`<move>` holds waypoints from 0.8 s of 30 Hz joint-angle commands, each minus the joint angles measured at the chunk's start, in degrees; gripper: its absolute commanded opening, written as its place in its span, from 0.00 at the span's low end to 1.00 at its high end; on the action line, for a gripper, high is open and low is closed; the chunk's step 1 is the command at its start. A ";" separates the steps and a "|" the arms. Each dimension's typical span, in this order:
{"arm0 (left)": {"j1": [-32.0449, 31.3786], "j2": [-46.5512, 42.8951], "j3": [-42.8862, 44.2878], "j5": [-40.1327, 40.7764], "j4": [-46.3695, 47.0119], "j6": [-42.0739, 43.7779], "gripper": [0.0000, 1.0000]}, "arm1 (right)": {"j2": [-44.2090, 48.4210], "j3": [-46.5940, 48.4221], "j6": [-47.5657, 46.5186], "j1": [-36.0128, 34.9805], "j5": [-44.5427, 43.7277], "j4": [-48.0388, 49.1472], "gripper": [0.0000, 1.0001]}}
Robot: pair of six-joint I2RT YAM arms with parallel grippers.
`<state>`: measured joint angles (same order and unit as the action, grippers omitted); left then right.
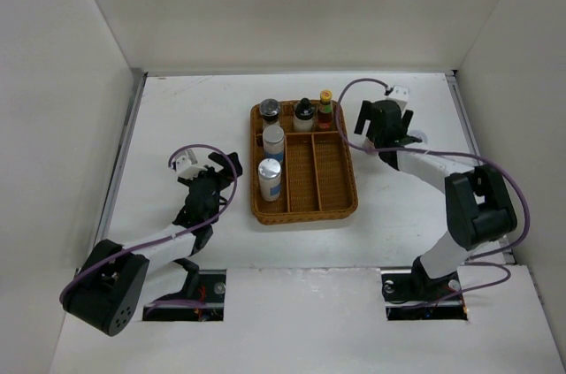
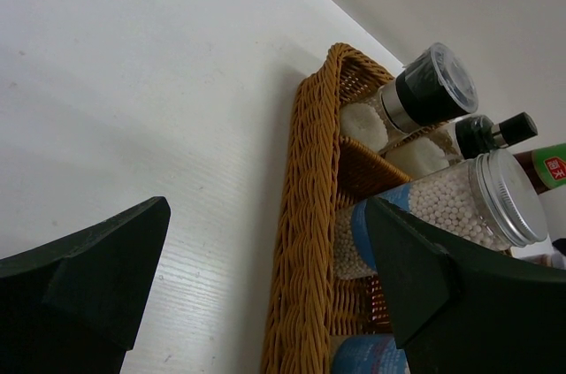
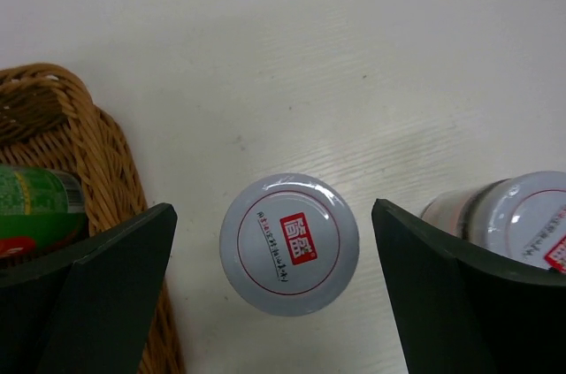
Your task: Organize the condiment bottles
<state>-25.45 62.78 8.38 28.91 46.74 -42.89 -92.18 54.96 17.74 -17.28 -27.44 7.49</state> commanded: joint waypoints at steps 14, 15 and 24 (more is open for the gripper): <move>-0.43 -1.17 1.29 0.36 2.57 -0.09 0.95 | 8.75 -2.40 -2.26 -5.69 -5.59 7.89 0.49; -0.43 -1.09 1.29 0.36 2.57 -0.08 0.95 | 11.21 -2.92 -3.05 -7.53 -6.21 7.98 0.49; -0.61 0.32 1.99 -0.17 2.57 -0.08 0.95 | 14.76 -2.85 -4.20 -19.85 -2.10 10.26 0.50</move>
<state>-25.69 62.87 8.40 28.88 46.74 -42.89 -75.88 49.93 14.46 -36.27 -30.39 11.18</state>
